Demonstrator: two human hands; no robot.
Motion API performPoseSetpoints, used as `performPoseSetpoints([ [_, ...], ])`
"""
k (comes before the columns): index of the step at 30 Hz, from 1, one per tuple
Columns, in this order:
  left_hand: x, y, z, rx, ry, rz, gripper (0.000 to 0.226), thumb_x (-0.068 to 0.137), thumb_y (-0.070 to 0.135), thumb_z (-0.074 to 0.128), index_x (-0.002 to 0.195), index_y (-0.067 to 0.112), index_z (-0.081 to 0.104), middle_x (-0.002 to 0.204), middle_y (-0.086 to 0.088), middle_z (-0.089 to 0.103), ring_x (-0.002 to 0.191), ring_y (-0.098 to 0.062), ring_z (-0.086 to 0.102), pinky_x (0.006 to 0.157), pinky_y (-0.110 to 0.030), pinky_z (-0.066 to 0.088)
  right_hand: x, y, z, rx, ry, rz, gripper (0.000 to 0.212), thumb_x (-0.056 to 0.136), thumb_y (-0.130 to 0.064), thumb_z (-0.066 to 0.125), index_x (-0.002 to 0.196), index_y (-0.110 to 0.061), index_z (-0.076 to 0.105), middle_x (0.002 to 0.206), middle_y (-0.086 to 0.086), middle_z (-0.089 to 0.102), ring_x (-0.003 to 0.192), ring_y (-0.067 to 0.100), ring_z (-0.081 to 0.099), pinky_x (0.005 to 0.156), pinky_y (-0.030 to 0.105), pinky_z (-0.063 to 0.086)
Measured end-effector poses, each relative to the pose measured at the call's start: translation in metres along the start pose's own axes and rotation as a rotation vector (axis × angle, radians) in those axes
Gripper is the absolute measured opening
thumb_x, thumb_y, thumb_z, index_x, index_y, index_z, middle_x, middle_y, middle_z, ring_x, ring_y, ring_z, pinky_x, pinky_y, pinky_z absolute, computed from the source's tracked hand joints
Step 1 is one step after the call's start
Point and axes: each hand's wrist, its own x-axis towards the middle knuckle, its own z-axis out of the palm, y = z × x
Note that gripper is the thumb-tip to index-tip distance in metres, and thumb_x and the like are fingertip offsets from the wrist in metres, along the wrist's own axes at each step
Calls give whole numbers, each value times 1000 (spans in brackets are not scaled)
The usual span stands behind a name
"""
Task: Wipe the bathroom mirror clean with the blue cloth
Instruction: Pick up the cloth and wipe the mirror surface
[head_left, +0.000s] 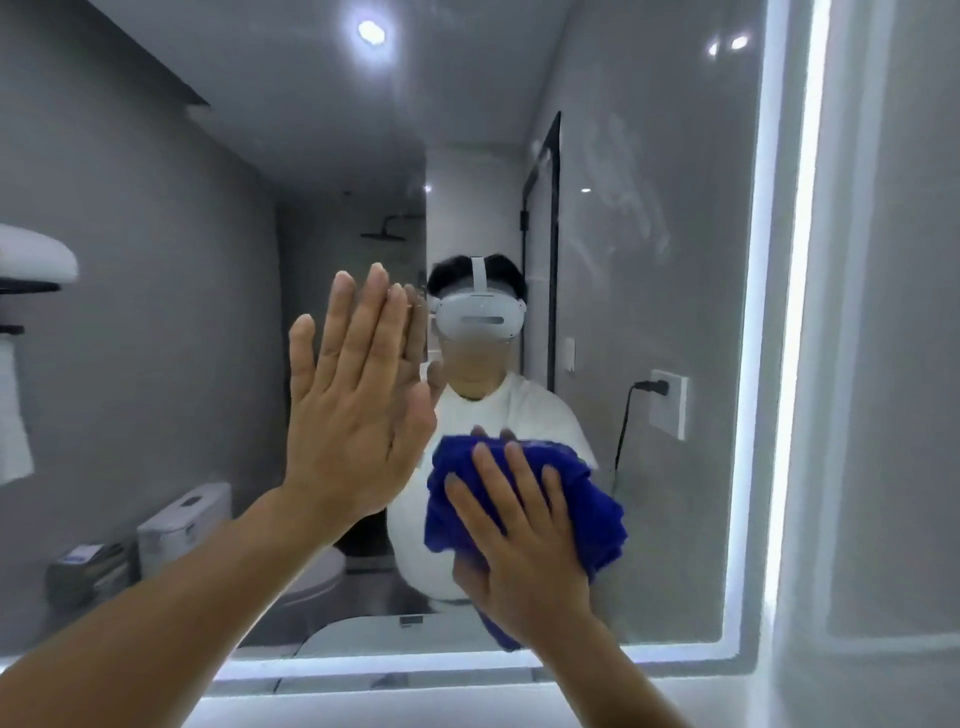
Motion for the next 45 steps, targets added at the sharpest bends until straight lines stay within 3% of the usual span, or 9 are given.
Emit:
performPoseSetpoints([
  [4,8,-7,-17,4,-7,-7,65,97,34,26,152,1,18,160,-18,17,149,-34,12,117,-61,13,-40,39,-6,-24,-61,-69,79,85,-44,57,153,-31,21,159,-2,23,149,25,15,120,50,9],
  [9,16,-22,-23,12,-9,-21,66,100,42,18,153,3,18,161,-15,17,150,-32,11,116,-62,17,98,75,-44,56,139,478,66,93,-47,39,151,-22,21,157,10,26,143,36,24,116,54,13],
  [12,22,-29,-22,21,-13,-27,67,100,46,14,153,5,18,162,-12,17,151,-28,10,116,-60,18,189,68,-57,81,183,546,69,94,-44,40,154,-23,15,160,10,20,146,36,16,118,55,11],
  [19,28,-52,-22,39,-47,-97,67,97,40,24,155,9,11,165,-7,6,152,-20,-2,120,-53,9,150,-18,-23,57,81,100,68,95,-44,37,156,-25,14,163,5,10,150,29,6,120,51,3],
  [25,26,-59,-34,33,-78,-107,68,95,40,23,155,9,14,164,-7,7,152,-21,-1,120,-52,8,74,15,-18,-54,-60,-196,74,89,-39,56,154,-27,23,163,1,14,149,27,13,119,52,9],
  [32,18,-84,-41,53,-35,-108,67,95,36,26,155,8,14,164,-6,9,152,-18,0,120,-50,8,215,37,-53,46,123,425,71,93,-42,42,154,-23,12,161,7,17,148,34,11,118,55,9],
  [34,18,-89,-41,67,-30,-117,67,95,35,25,154,8,13,164,-6,8,152,-18,-1,120,-51,9,256,14,-53,70,137,455,72,92,-40,40,155,-24,8,163,6,10,149,33,5,118,55,5],
  [40,22,-90,-39,5,2,-129,67,95,37,26,154,8,13,163,-3,8,151,-16,-1,121,-50,9,219,-54,-21,17,87,34,68,98,-46,37,156,-24,10,164,4,7,150,28,0,120,53,3],
  [45,27,-82,-41,12,-14,-124,68,94,36,25,155,6,16,164,-5,8,152,-18,-1,121,-51,9,120,-19,-10,-70,-43,-259,76,90,-38,48,156,-26,13,164,1,8,150,26,6,119,53,7],
])
